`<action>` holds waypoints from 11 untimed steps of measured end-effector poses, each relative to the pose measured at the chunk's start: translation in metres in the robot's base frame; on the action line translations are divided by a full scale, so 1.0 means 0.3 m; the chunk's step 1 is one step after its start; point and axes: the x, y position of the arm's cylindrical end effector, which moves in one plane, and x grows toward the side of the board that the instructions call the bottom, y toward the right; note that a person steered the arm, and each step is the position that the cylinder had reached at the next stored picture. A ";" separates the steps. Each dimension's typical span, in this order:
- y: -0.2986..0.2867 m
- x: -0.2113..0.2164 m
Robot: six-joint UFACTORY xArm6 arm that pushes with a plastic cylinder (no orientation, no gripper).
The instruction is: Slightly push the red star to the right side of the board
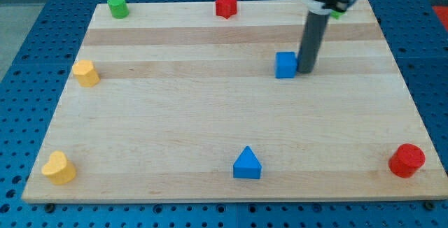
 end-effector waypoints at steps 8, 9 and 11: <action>-0.723 -0.641; -0.691 -0.641; -0.572 -0.641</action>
